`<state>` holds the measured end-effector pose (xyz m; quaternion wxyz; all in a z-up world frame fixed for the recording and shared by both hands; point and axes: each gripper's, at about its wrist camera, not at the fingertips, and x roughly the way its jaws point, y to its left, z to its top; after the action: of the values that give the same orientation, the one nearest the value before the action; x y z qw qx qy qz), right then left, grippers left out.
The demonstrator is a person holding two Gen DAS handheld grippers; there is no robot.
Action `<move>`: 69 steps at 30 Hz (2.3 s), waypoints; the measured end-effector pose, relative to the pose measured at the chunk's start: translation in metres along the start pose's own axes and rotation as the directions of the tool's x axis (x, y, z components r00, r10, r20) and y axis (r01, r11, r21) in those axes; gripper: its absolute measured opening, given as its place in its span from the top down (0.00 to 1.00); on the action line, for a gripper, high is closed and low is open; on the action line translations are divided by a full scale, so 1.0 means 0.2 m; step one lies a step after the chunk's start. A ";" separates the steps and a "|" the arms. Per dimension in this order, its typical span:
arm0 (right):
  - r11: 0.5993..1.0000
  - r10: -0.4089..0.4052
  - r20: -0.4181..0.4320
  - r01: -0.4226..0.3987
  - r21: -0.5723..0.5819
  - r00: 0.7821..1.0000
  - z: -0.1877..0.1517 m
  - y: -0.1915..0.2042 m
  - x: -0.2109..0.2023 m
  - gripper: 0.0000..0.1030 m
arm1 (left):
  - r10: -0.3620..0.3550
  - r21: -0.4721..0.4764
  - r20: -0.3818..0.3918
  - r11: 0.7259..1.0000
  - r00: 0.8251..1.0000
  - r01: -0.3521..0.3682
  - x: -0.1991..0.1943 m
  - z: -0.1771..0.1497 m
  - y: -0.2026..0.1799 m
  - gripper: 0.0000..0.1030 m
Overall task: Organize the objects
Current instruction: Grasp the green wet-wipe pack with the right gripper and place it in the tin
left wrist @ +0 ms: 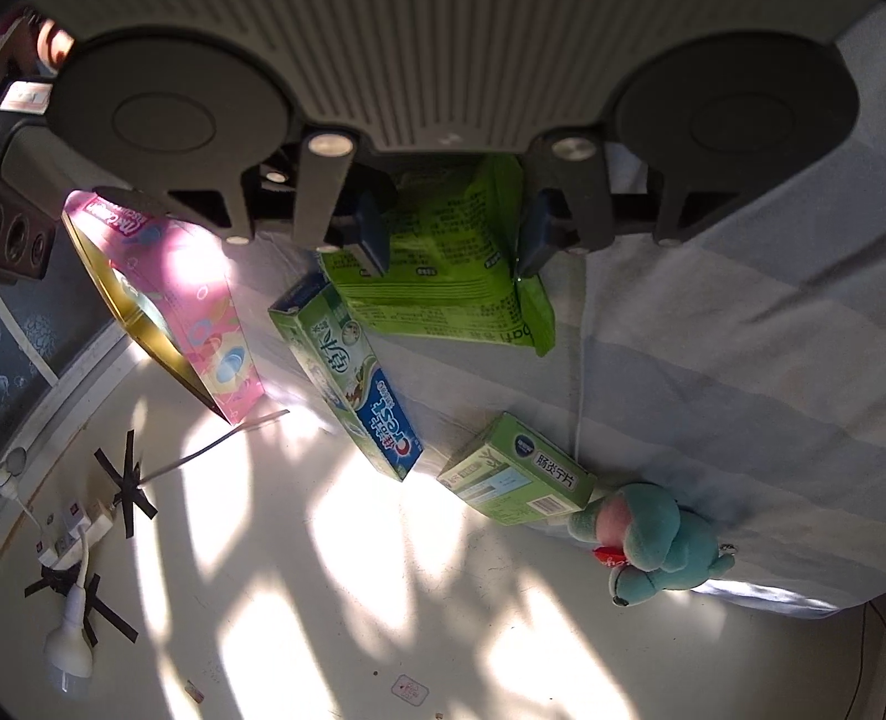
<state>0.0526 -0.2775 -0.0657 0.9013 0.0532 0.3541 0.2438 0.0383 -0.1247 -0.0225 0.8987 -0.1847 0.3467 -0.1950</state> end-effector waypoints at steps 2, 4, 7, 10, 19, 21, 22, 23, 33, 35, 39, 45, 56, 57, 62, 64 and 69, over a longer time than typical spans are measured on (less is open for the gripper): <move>0.999 -0.027 0.053 0.029 -0.023 0.998 -0.05 0.01 -0.10 0.50 | -0.047 0.002 0.004 0.999 0.999 0.047 -0.03 0.00 -0.05 0.50; 0.997 -0.064 0.126 0.069 -0.036 0.990 -0.09 0.00 -0.23 0.51 | -0.101 0.034 0.010 0.994 0.995 0.101 -0.04 0.01 -0.15 0.50; 0.989 -0.140 0.223 0.147 -0.014 0.965 -0.13 -0.08 -0.40 0.51 | -0.159 0.116 -0.002 0.981 0.987 0.158 0.01 0.04 -0.37 0.50; 0.970 -0.239 0.289 0.241 0.029 0.927 -0.16 -0.20 -0.55 0.51 | -0.184 0.213 -0.038 0.959 0.982 0.188 0.13 0.06 -0.62 0.50; 0.874 -0.480 0.352 0.404 0.270 0.804 -0.21 -0.76 -0.98 0.51 | -0.302 0.386 -0.168 0.856 0.938 0.345 0.55 0.02 -1.34 0.48; 0.848 -0.520 0.345 0.427 0.313 0.781 -0.23 -0.87 -1.05 0.51 | -0.315 0.395 -0.198 0.841 0.928 0.369 0.64 0.00 -1.45 0.48; 0.837 -0.536 0.339 0.436 0.330 0.773 -0.24 -0.92 -1.08 0.52 | -0.317 0.399 -0.212 0.835 0.924 0.378 0.69 -0.01 -1.50 0.48; 0.827 -0.550 0.331 0.445 0.344 0.767 -0.25 -0.97 -1.10 0.52 | -0.318 0.400 -0.226 0.831 0.921 0.386 0.73 -0.03 -1.55 0.48; 0.709 -0.703 0.349 0.566 0.421 0.620 -0.32 -1.12 -1.11 0.28 | -0.205 0.458 -0.192 0.846 0.960 0.273 0.85 -0.08 -1.68 0.48; 0.718 -0.693 0.367 0.549 0.428 0.620 -0.33 -1.10 -1.12 0.29 | -0.182 0.497 -0.152 0.835 0.972 0.234 0.78 -0.08 -1.66 0.48; 0.727 -0.686 0.385 0.554 0.405 0.618 -0.33 -1.01 -1.10 0.29 | -0.107 0.570 -0.042 0.814 0.993 0.112 0.65 -0.09 -1.63 0.48; 0.740 -0.671 0.389 0.542 0.397 0.631 -0.33 -0.86 -1.09 0.29 | -0.012 0.622 0.077 0.782 0.997 -0.039 0.47 -0.12 -1.52 0.48; 0.761 -0.643 0.366 0.509 0.402 0.672 -0.39 -0.55 -1.00 0.29 | 0.086 0.570 0.123 0.809 0.989 -0.141 0.23 -0.17 -1.16 0.46; 0.760 -0.644 0.360 0.512 0.401 0.675 -0.40 -0.53 -0.98 0.29 | 0.098 0.567 0.118 0.811 0.988 -0.148 0.22 -0.19 -1.13 0.46; 0.748 -0.656 0.328 0.528 0.402 0.680 -0.44 -0.43 -0.88 0.29 | 0.124 0.550 0.093 0.821 0.988 -0.155 0.20 -0.25 -0.99 0.46; 0.737 -0.667 0.323 0.530 0.419 0.672 -0.44 -0.40 -0.86 0.29 | 0.129 0.555 0.097 0.816 0.987 -0.161 0.19 -0.28 -0.95 0.46; 0.712 -0.692 0.301 0.551 0.436 0.656 -0.47 -0.35 -0.79 0.29 | 0.123 0.555 0.079 0.819 0.989 -0.146 0.19 -0.34 -0.87 0.46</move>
<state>-0.0812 -0.4221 -0.0576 0.9651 0.1204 0.1683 -0.1607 -0.0217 -0.3052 -0.0100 0.9315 0.1073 0.2690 -0.2201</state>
